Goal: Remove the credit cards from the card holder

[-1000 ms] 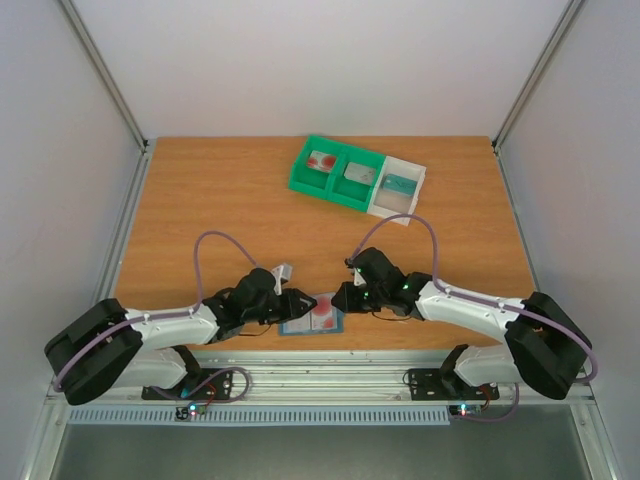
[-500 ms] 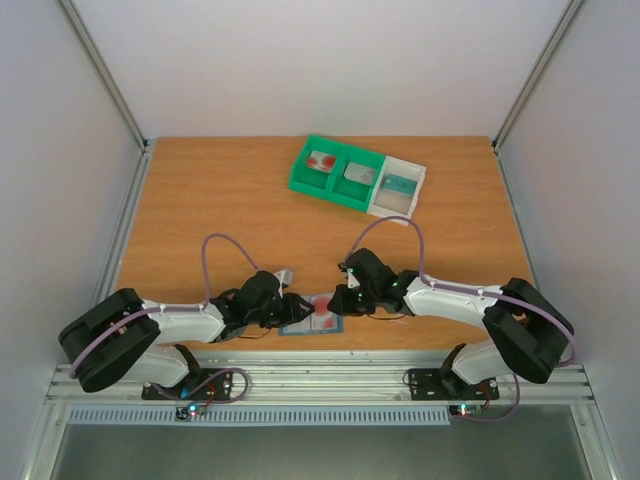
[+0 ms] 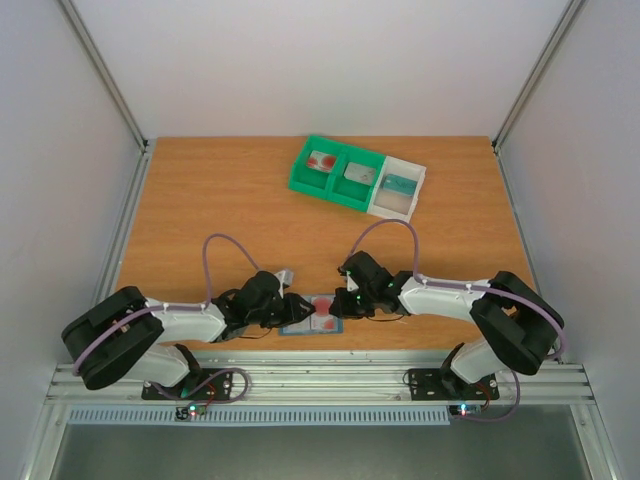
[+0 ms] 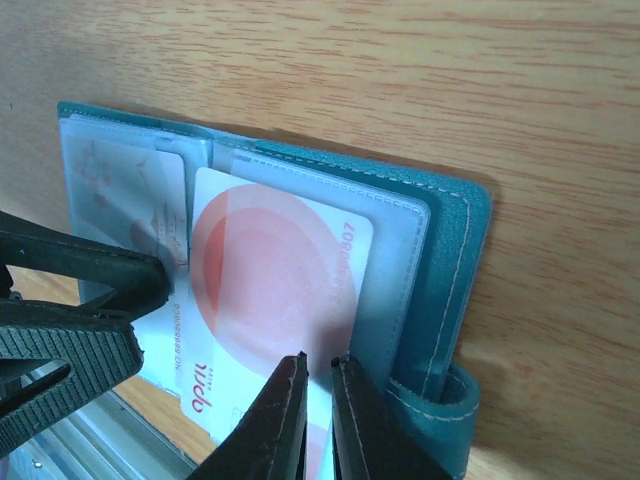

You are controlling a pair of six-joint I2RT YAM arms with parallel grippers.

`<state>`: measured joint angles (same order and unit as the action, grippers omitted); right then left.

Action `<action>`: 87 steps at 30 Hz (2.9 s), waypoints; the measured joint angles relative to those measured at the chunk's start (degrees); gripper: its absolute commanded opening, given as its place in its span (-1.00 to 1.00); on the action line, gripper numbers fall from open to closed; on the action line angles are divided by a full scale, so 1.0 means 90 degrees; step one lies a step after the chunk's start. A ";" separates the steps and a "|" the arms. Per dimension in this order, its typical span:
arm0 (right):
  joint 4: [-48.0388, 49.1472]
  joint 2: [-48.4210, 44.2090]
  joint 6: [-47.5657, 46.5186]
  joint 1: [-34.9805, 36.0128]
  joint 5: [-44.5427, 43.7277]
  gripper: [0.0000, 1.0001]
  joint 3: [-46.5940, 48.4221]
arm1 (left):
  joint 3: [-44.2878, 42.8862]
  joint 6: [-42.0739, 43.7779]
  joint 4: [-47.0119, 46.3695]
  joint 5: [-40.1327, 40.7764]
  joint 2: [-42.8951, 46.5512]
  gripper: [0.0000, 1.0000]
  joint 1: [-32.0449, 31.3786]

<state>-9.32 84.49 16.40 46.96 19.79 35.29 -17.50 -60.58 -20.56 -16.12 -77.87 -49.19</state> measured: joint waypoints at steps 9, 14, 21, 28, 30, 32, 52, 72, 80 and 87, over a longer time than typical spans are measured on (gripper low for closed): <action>0.0321 0.0070 0.0002 0.0000 -0.0007 -0.90 -0.0124 | 0.0000 -0.0058 -0.0432 -0.0134 -0.0357 -0.51 0.0000; 0.0413 0.0078 0.0002 0.0000 -0.0007 -0.91 -0.0165 | 0.0007 -0.0187 -0.0794 -0.0262 -0.0656 -0.81 0.0002; 0.0430 0.0078 0.0002 0.0000 -0.0015 -0.91 -0.0180 | 0.0095 -0.0352 -0.1129 -0.0308 -0.0760 -0.92 0.0012; 0.0437 0.0078 0.0002 0.0000 -0.0036 -0.91 -0.0182 | 0.0141 -0.0401 -0.1251 -0.0318 -0.0724 -0.99 0.0012; 0.0437 0.0078 0.0002 0.0000 -0.0046 -0.91 -0.0182 | 0.0151 -0.0401 -0.1268 -0.0321 -0.0719 -0.99 0.0012; 0.0447 0.0087 0.0002 0.0000 -0.0051 -0.91 -0.0182 | 0.0163 -0.0413 -0.1277 -0.0316 -0.0716 -0.99 0.0012; 0.0486 0.0119 -0.0002 0.0005 -0.0095 -0.89 -0.0180 | 0.0330 -0.0282 0.0187 0.0209 0.1010 -0.99 0.0083; -0.1710 -0.1761 -0.1671 0.0010 -0.0255 -0.73 0.1035 | 0.0129 0.0862 0.2730 0.0206 0.4218 -0.99 0.0112; -0.3390 -0.2176 -0.2676 0.0010 0.0544 -0.64 0.2310 | -0.0321 0.1455 0.3206 -0.0755 0.4772 -0.99 0.0112; -0.4136 -0.2103 -0.3191 0.0010 0.1625 -0.52 0.2769 | -0.0517 0.1785 0.3351 -0.1889 0.4634 -0.99 0.0112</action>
<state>-46.54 65.56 -12.32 47.05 34.41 60.20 -22.15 -44.51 9.61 -33.12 -36.16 -48.18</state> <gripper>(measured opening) 0.218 0.015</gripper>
